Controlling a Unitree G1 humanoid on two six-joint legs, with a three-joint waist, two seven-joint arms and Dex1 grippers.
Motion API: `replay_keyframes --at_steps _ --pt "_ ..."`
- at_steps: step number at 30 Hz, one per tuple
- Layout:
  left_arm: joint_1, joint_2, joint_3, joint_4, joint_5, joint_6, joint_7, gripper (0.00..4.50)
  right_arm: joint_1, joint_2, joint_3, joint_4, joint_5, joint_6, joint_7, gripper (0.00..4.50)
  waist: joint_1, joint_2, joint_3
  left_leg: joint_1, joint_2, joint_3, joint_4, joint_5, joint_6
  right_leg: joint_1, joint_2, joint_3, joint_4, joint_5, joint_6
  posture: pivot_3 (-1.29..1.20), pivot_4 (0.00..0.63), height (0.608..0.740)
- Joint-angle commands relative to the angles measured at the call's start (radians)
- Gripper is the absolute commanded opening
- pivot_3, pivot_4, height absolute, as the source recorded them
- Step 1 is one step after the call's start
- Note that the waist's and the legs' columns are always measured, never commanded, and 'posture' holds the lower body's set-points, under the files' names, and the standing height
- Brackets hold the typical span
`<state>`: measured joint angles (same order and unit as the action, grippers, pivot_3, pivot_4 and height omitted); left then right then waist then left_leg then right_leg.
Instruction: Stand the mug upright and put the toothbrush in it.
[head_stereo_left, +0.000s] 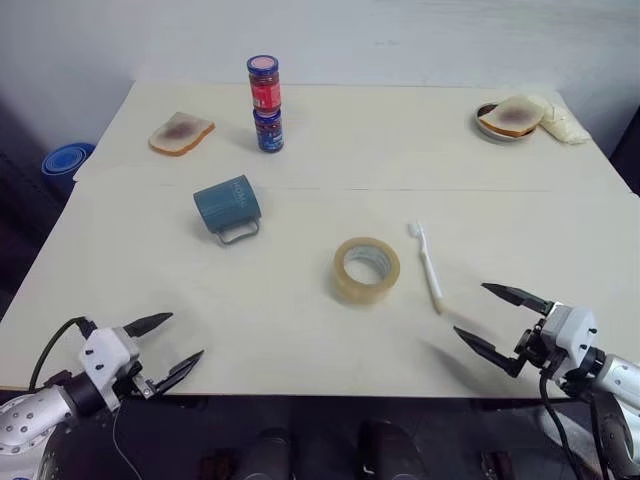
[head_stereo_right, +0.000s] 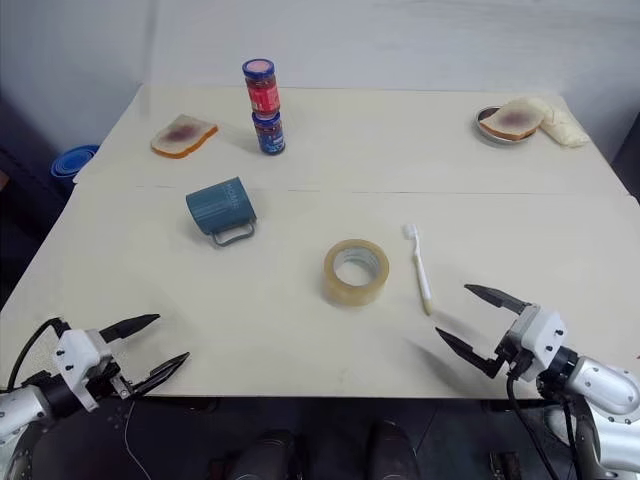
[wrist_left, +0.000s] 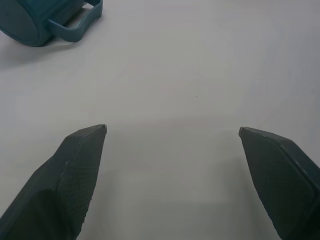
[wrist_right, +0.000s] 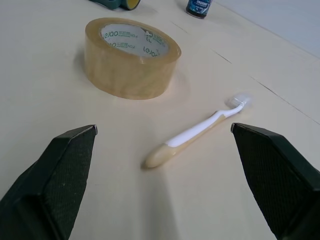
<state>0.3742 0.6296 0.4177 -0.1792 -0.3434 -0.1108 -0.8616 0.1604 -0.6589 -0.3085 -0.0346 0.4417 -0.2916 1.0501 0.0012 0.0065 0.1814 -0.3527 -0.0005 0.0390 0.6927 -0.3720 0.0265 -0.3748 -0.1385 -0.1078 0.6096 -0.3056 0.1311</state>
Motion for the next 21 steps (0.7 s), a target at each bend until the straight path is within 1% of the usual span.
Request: replay_keyframes --at_steps 1,4,21 --pt "0.017 -0.004 0.008 -0.019 -0.015 -0.006 -0.002 4.50 -0.013 0.006 0.001 -0.026 0.019 0.006 -0.005 4.48 0.000 0.000 0.000 0.000 0.000 0.000 0.000 0.000 0.000 0.000 0.000 0.000 0.000 0.000 0.000 0.00 0.150 0.740" --pt "0.017 -0.007 0.015 -0.027 -0.045 0.011 -0.007 4.50 -0.013 0.008 0.001 -0.022 0.019 0.004 0.001 4.48 0.000 0.000 0.000 0.000 0.000 0.000 0.000 0.000 0.000 0.000 0.000 0.000 0.000 0.000 0.000 0.00 0.150 0.740" --pt "-0.011 0.000 0.017 -0.009 -0.058 0.001 -0.023 4.50 -0.045 0.015 0.007 0.067 0.012 -0.057 0.058 4.48 -0.002 0.000 0.000 0.000 0.000 0.000 0.000 0.000 0.000 0.000 0.000 0.000 0.000 0.000 0.000 0.00 0.150 0.740"
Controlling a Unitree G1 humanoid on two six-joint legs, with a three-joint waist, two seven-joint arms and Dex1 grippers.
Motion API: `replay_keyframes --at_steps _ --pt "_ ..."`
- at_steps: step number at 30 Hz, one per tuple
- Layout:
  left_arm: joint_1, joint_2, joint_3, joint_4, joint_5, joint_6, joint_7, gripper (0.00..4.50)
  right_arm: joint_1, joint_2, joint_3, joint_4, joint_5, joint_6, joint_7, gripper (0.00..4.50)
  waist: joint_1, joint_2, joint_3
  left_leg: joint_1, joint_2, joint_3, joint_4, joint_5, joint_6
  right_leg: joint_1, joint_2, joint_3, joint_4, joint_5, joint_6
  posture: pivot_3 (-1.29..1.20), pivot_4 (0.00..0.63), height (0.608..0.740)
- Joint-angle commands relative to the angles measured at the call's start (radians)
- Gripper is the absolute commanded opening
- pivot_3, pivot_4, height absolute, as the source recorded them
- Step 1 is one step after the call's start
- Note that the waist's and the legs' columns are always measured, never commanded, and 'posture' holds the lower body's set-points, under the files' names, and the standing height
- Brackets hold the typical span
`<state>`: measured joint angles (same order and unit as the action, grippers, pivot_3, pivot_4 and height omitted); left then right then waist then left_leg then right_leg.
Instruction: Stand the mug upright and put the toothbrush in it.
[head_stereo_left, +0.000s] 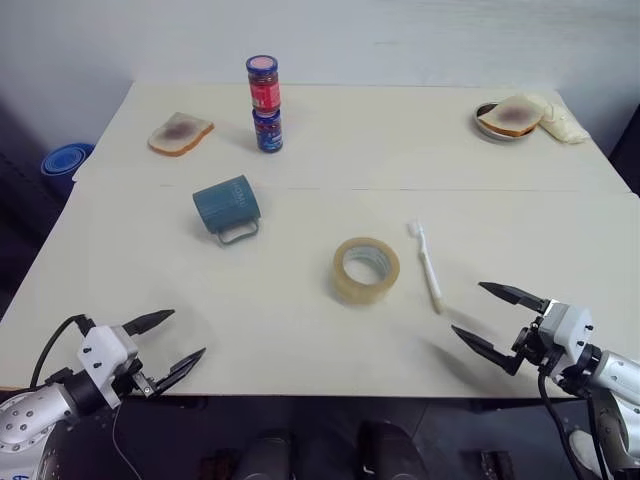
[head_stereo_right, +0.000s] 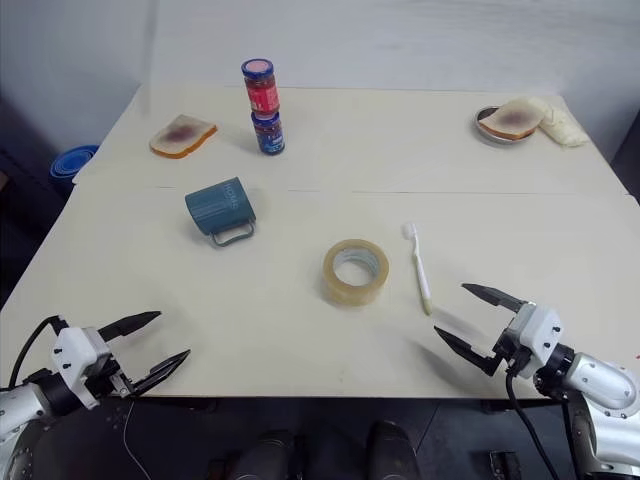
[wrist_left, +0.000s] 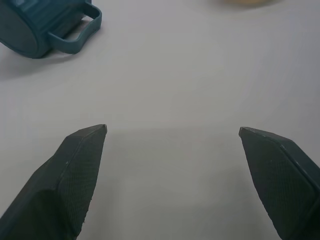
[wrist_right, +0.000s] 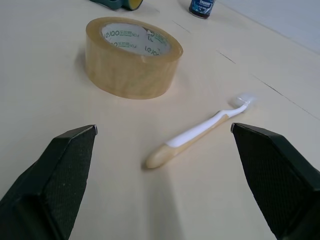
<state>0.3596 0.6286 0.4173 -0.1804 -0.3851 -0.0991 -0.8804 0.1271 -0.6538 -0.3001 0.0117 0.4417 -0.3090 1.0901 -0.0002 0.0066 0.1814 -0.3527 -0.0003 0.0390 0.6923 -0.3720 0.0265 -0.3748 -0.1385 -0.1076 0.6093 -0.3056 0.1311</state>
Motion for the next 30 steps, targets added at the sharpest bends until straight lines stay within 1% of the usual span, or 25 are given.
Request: replay_keyframes --at_steps 1,6,7,8,10,11,13,16,17,20,23,24,25,27,30 --pt "0.003 0.001 0.017 -0.007 -0.019 -0.009 -0.005 4.50 -0.017 0.012 0.002 0.034 0.009 -0.050 0.024 4.48 0.000 0.000 0.000 0.000 0.000 0.000 0.000 0.000 0.000 0.000 0.000 0.000 0.000 0.000 0.000 0.00 0.150 0.740" --pt "-0.002 -0.001 0.017 -0.011 -0.050 0.005 -0.021 4.50 -0.046 0.013 0.021 0.082 0.006 -0.095 0.055 4.48 0.000 0.000 0.000 0.000 0.000 0.000 0.000 0.000 0.000 0.000 0.000 0.000 0.000 0.000 0.000 0.00 0.150 0.740" --pt "0.001 0.002 0.017 -0.017 -0.070 0.029 -0.024 4.50 -0.050 0.005 0.033 0.076 0.009 -0.083 0.071 4.48 0.000 0.000 0.000 0.000 0.000 0.000 0.000 0.000 0.000 0.000 0.000 0.000 0.000 0.000 0.000 0.00 0.150 0.740" --pt "0.001 0.005 0.022 -0.035 -0.125 0.079 -0.034 4.50 -0.061 -0.006 0.050 0.052 0.011 -0.061 0.083 4.48 0.000 0.000 0.000 0.000 0.000 0.000 0.000 0.000 0.000 0.000 0.000 0.000 0.000 0.000 0.000 0.00 0.150 0.740" --pt "-0.005 0.005 0.034 -0.063 -0.192 0.119 -0.050 4.50 -0.082 -0.019 0.075 0.009 0.007 -0.023 0.086 4.48 -0.001 0.001 0.001 0.000 0.000 0.000 0.000 0.000 0.000 0.000 0.000 0.000 0.000 0.000 0.000 0.00 0.150 0.740" --pt "-0.003 0.022 0.029 -0.086 -0.229 0.139 -0.091 4.50 -0.114 -0.037 0.110 -0.033 -0.012 0.012 0.086 4.48 -0.001 0.001 0.001 0.000 0.001 0.000 0.000 0.000 0.000 0.000 -0.001 0.001 0.000 0.000 0.000 0.00 0.150 0.740" --pt "-0.024 0.046 0.006 -0.122 -0.266 0.167 -0.141 4.50 -0.220 -0.074 0.208 -0.128 -0.080 0.143 0.065 4.48 -0.007 0.003 0.002 0.000 0.001 0.000 0.000 0.000 0.000 0.000 -0.005 0.001 0.000 0.000 0.000 0.00 0.150 0.740" --pt "-0.052 0.060 -0.019 -0.150 -0.279 0.195 -0.165 4.50 -0.338 -0.104 0.313 -0.206 -0.143 0.303 0.041 4.48 -0.004 0.005 0.002 0.000 0.001 0.000 0.001 0.000 -0.001 -0.001 -0.006 0.000 -0.002 -0.001 -0.001 0.00 0.150 0.740" --pt "-0.060 0.060 -0.026 -0.156 -0.277 0.200 -0.168 4.50 -0.367 -0.109 0.337 -0.217 -0.158 0.344 0.034 4.48 -0.004 0.006 0.002 0.000 0.001 -0.001 0.000 0.000 -0.001 -0.001 -0.006 0.000 -0.002 -0.001 -0.002 0.00 0.150 0.740" --pt "-0.096 0.053 -0.077 -0.187 -0.260 0.216 -0.161 4.50 -0.570 -0.088 0.487 -0.220 -0.236 0.561 0.032 4.48 -0.003 0.006 0.003 -0.002 0.000 -0.002 0.000 -0.001 -0.002 -0.002 -0.001 -0.002 0.000 -0.001 -0.002 0.00 0.150 0.740" --pt "-0.111 0.049 -0.099 -0.193 -0.248 0.224 -0.150 4.50 -0.673 -0.088 0.587 -0.196 -0.290 0.658 0.067 4.48 0.001 0.006 0.002 -0.004 -0.001 -0.003 0.000 0.000 0.000 -0.002 -0.002 -0.004 0.000 -0.001 -0.002 0.00 0.150 0.740" --pt "-0.115 0.048 -0.103 -0.195 -0.246 0.227 -0.147 4.50 -0.694 -0.087 0.610 -0.188 -0.303 0.671 0.078 4.10 0.001 0.006 0.002 -0.004 -0.002 -0.004 0.001 -0.001 0.000 -0.002 -0.002 -0.004 0.000 -0.001 -0.002 0.00 0.150 0.740" --pt "-0.117 0.046 -0.108 -0.196 -0.242 0.227 -0.144 4.50 -0.717 -0.081 0.632 -0.173 -0.321 0.681 0.079 3.88 0.000 0.005 0.003 -0.004 -0.002 -0.004 0.001 -0.001 0.000 -0.002 -0.002 -0.005 0.000 -0.001 -0.002 0.00 0.150 0.740" --pt "-0.120 0.042 -0.114 -0.202 -0.236 0.225 -0.138 4.50 -0.752 -0.081 0.666 -0.159 -0.345 0.697 0.094 3.23 -0.001 0.005 0.003 -0.004 -0.002 -0.004 0.001 -0.001 0.000 -0.002 -0.002 -0.007 -0.001 -0.001 -0.002 0.00 0.150 0.740" --pt "-0.121 0.035 -0.116 -0.210 -0.235 0.219 -0.128 4.50 -0.783 -0.093 0.688 -0.153 -0.358 0.698 0.131 2.12 -0.003 0.005 0.003 -0.004 -0.002 -0.003 0.001 -0.001 0.000 -0.002 -0.001 -0.009 -0.001 -0.001 -0.002 0.00 0.150 0.740"
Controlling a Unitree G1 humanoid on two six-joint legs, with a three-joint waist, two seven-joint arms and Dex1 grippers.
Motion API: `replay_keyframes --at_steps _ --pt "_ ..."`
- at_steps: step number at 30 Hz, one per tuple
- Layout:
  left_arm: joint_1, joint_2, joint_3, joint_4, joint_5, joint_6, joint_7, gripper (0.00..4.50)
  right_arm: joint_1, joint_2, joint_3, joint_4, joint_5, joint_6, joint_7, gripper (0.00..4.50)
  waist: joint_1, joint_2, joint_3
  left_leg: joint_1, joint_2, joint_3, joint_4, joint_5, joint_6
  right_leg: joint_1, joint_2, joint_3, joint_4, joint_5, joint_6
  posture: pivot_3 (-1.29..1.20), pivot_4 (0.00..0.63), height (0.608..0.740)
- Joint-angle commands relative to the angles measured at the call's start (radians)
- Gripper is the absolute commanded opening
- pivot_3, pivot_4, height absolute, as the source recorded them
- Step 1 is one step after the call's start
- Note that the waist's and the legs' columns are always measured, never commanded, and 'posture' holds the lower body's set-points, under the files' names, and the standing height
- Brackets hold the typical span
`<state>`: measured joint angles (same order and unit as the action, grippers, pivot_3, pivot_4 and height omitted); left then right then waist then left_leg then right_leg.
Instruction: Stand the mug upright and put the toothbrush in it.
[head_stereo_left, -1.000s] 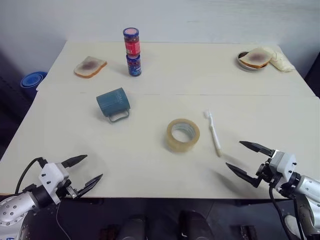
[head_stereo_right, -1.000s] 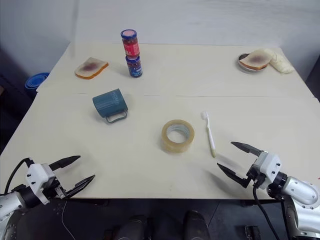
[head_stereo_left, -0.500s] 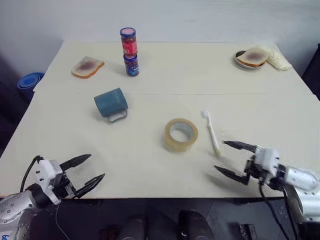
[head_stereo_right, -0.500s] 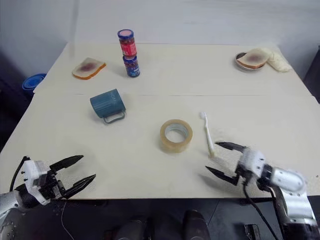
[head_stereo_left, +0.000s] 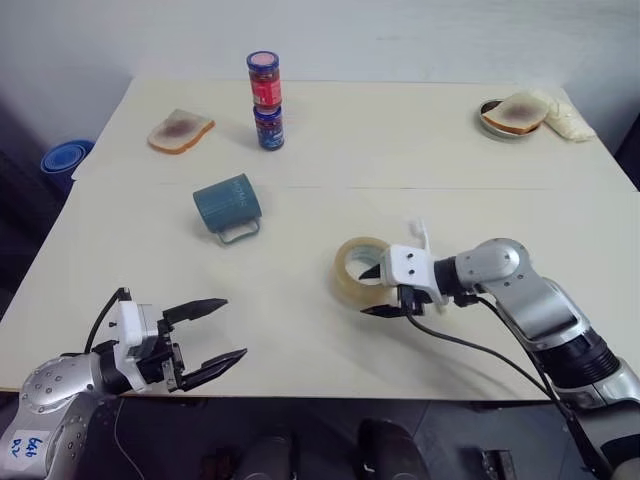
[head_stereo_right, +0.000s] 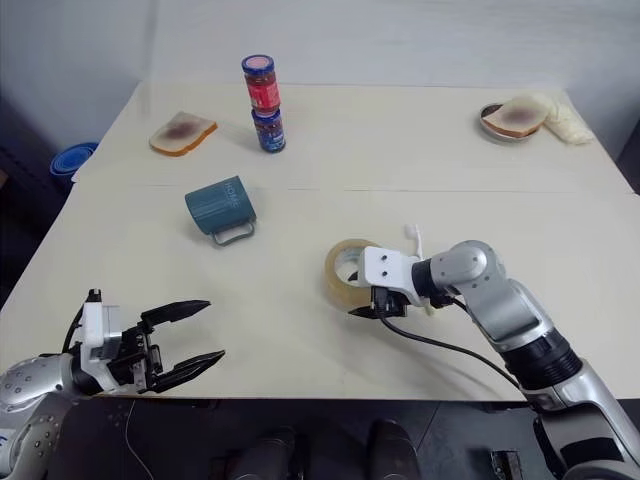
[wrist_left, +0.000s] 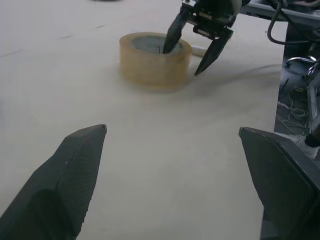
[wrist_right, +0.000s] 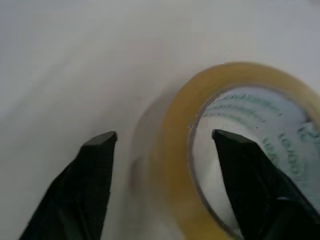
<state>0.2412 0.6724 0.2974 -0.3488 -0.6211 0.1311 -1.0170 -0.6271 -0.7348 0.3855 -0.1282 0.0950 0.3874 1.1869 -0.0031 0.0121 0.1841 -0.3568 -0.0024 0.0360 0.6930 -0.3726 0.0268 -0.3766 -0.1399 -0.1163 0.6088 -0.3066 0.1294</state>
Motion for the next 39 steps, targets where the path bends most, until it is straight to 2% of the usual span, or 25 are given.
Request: replay_keyframes --at_steps 1,4,6,9,13,15,18,24,29,33,35,37,39 --pt "-0.003 -0.011 0.004 -0.043 0.002 -0.013 0.011 4.50 -0.033 -0.013 0.002 -0.011 -0.012 -0.002 0.041 1.78 0.000 0.000 0.000 0.000 0.000 0.000 0.000 0.000 0.000 0.000 0.000 0.000 0.000 0.000 0.000 0.00 0.150 0.740" --pt "-0.008 -0.018 0.001 -0.039 0.008 -0.019 0.015 4.50 -0.039 -0.007 -0.029 -0.003 0.007 -0.016 0.049 0.73 0.001 0.000 0.000 0.000 0.001 0.000 0.000 0.000 0.000 0.000 0.001 0.000 0.000 0.000 0.000 0.00 0.150 0.740" --pt "-0.011 -0.022 -0.003 -0.035 0.012 -0.023 0.017 4.50 -0.024 0.004 -0.099 -0.010 0.089 -0.036 0.075 0.64 0.002 0.000 0.000 0.000 0.000 0.000 0.001 0.000 0.000 0.000 0.000 0.000 0.000 0.000 0.000 0.00 0.150 0.740" --pt "-0.017 -0.029 -0.003 -0.025 0.011 -0.027 0.018 4.50 0.037 -0.010 -0.326 -0.065 0.325 0.023 0.106 0.64 0.004 0.000 0.001 -0.001 0.000 -0.001 0.001 0.000 0.000 0.000 0.000 -0.001 0.000 0.000 0.001 0.00 0.150 0.740" --pt "-0.022 -0.031 0.001 -0.003 0.013 -0.035 0.009 4.50 0.114 -0.126 -0.530 -0.024 0.396 0.038 0.117 0.64 0.013 0.000 0.002 -0.001 0.000 -0.001 0.001 0.000 0.001 0.000 0.000 -0.001 -0.001 0.001 0.001 0.00 0.150 0.740" --pt "-0.031 -0.031 0.000 0.006 0.013 -0.036 0.007 4.50 0.151 -0.220 -0.600 0.109 0.341 -0.019 0.121 0.64 0.019 -0.001 0.002 -0.001 -0.001 0.000 0.001 0.000 0.001 0.001 0.000 -0.001 -0.002 0.001 0.002 0.00 0.150 0.740" --pt "-0.071 -0.033 -0.017 0.001 0.013 -0.045 0.000 4.50 0.182 -0.336 -0.604 0.408 0.200 -0.198 0.100 0.64 0.025 -0.001 0.002 -0.001 -0.001 0.001 0.001 0.000 0.002 0.002 0.000 0.000 -0.003 0.001 0.003 0.00 0.150 0.740" --pt "-0.182 -0.016 -0.079 -0.124 -0.063 0.042 0.009 4.50 0.035 -0.347 -0.507 0.940 0.023 -0.453 0.031 0.64 0.003 0.005 0.005 0.000 0.000 0.005 0.001 0.001 0.003 0.001 0.000 0.001 -0.002 0.002 0.003 0.00 0.150 0.740" --pt "-0.229 -0.022 -0.101 -0.150 -0.101 0.104 0.024 4.50 -0.073 -0.350 -0.482 1.161 -0.042 -0.598 -0.029 2.23 -0.023 0.009 0.005 0.001 0.002 0.007 -0.001 0.001 0.002 0.001 0.002 0.002 -0.002 0.002 0.003 0.00 0.150 0.740" --pt "-0.211 -0.027 -0.086 -0.117 -0.078 0.094 0.022 4.50 -0.097 -0.387 -0.516 1.176 -0.017 -0.643 0.021 3.63 -0.024 0.009 0.005 0.001 0.002 0.006 -0.001 0.001 0.001 0.001 0.003 0.002 -0.003 0.002 0.003 0.00 0.150 0.740" --pt "-0.177 -0.036 -0.027 -0.045 -0.051 0.063 0.046 4.50 -0.063 -0.375 -0.589 1.031 0.113 -0.601 0.121 4.35 -0.023 0.009 0.005 0.001 0.002 0.006 -0.001 0.001 0.001 0.001 0.003 0.003 -0.003 0.002 0.003 0.00 0.150 0.740" --pt "-0.135 -0.032 0.031 0.038 -0.002 0.014 0.054 4.50 0.026 -0.332 -0.654 0.816 0.245 -0.536 0.189 4.43 -0.023 0.010 0.005 0.001 0.003 0.006 -0.001 0.001 0.001 0.001 0.003 0.003 -0.004 0.002 0.003 0.00 0.150 0.740" --pt "-0.108 -0.023 0.065 0.083 0.034 -0.020 0.058 4.50 0.161 -0.262 -0.679 0.574 0.345 -0.486 0.189 4.43 -0.021 0.007 0.005 0.001 0.005 0.005 -0.001 0.001 0.000 0.001 0.006 0.003 -0.004 0.002 0.003 0.00 0.150 0.740"
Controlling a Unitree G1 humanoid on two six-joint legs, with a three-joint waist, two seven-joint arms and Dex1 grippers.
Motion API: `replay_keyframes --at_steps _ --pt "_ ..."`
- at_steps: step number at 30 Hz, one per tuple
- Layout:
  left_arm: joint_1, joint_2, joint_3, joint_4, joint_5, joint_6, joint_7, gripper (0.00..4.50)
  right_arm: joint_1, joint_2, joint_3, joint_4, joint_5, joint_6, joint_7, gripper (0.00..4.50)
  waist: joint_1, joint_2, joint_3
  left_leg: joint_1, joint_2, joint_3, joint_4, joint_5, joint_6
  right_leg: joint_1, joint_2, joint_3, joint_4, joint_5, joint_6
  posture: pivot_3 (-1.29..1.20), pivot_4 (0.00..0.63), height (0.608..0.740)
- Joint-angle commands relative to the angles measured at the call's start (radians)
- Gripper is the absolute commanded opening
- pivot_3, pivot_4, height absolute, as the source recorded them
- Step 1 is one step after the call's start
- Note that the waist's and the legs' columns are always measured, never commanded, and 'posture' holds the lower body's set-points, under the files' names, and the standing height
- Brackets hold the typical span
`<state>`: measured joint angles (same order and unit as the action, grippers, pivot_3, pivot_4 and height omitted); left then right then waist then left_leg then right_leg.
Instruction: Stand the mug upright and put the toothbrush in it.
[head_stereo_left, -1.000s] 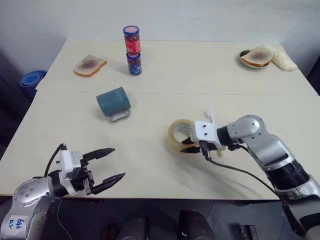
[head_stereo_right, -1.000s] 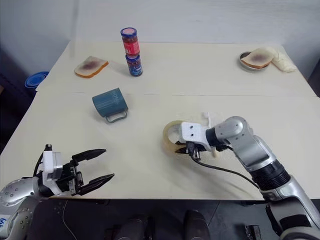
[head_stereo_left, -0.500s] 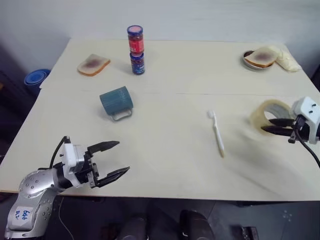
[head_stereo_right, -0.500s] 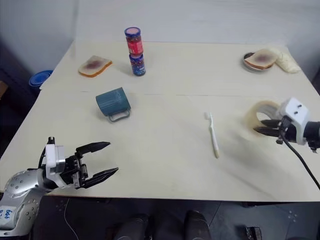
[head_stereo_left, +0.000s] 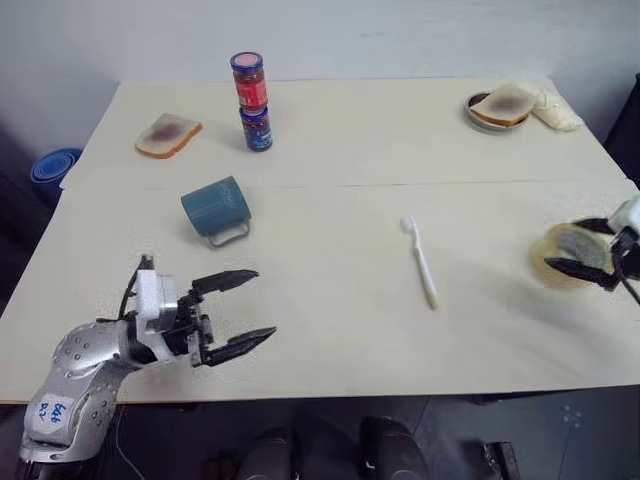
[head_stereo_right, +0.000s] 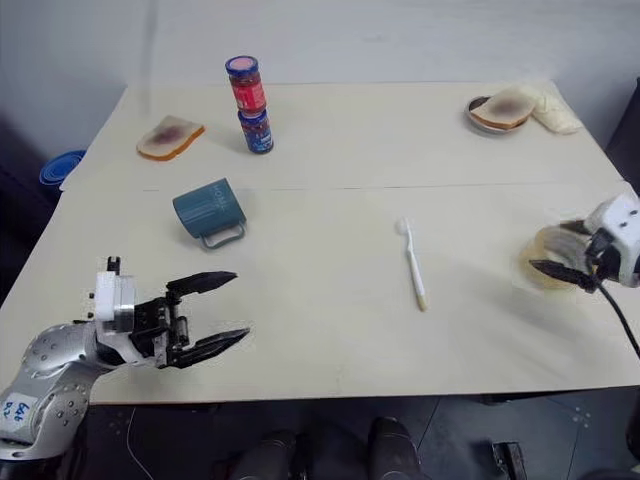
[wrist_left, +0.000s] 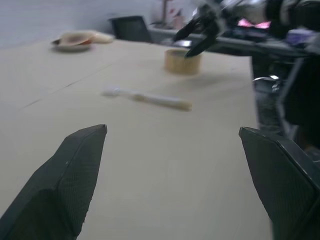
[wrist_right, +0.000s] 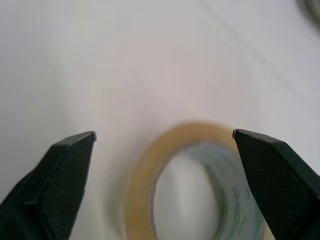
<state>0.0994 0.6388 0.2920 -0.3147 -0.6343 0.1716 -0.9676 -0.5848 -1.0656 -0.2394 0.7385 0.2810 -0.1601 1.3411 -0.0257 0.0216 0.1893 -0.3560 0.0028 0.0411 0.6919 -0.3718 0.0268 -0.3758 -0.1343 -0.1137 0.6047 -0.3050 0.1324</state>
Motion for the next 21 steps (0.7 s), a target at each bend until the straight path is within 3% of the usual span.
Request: replay_keyframes --at_steps 1,4,9,15,19,21 --pt "0.049 0.014 0.091 0.072 0.057 -0.074 0.009 4.50 0.176 0.096 -0.060 -0.390 0.188 0.083 0.024 4.43 0.002 -0.005 -0.001 0.000 0.002 -0.001 0.000 0.000 -0.001 0.000 0.001 -0.001 -0.001 0.000 0.000 0.00 0.150 0.740" --pt "0.084 0.020 0.166 0.134 0.072 -0.081 0.042 4.50 0.306 0.220 -0.040 -0.639 0.250 0.152 -0.079 4.43 0.016 -0.009 -0.001 0.000 0.003 -0.002 0.001 -0.001 -0.003 0.001 0.002 -0.001 -0.001 0.000 0.000 0.00 0.150 0.740" --pt "0.147 0.069 0.278 0.127 0.103 0.026 0.158 4.50 0.417 0.509 0.059 -0.764 0.196 -0.094 -0.145 4.43 0.029 -0.007 0.000 0.000 0.000 -0.003 0.002 -0.001 -0.003 0.000 0.000 0.001 0.001 0.000 0.000 0.00 0.150 0.740" --pt "0.141 0.171 0.256 -0.031 0.068 0.257 0.228 4.50 0.427 0.537 0.088 -0.729 0.196 -0.163 -0.108 4.43 0.038 -0.008 0.000 0.000 -0.005 -0.004 0.002 -0.001 0.000 0.000 -0.004 0.004 0.002 0.000 0.000 0.00 0.150 0.740" --pt "-0.113 0.273 0.077 -0.098 0.055 0.543 0.333 4.50 0.472 0.524 0.064 -0.746 0.213 -0.159 -0.120 4.43 0.050 -0.007 0.000 0.000 -0.005 -0.007 0.002 -0.001 0.000 0.001 -0.005 0.007 0.004 0.000 0.000 0.00 0.150 0.740" --pt "-0.266 0.275 -0.021 -0.076 0.073 0.656 0.387 4.50 0.522 0.515 0.049 -0.760 0.218 -0.166 -0.119 4.43 0.049 -0.007 0.000 0.000 -0.006 -0.007 0.002 -0.001 0.000 0.001 -0.005 0.007 0.005 0.000 0.000 0.00 0.150 0.740"
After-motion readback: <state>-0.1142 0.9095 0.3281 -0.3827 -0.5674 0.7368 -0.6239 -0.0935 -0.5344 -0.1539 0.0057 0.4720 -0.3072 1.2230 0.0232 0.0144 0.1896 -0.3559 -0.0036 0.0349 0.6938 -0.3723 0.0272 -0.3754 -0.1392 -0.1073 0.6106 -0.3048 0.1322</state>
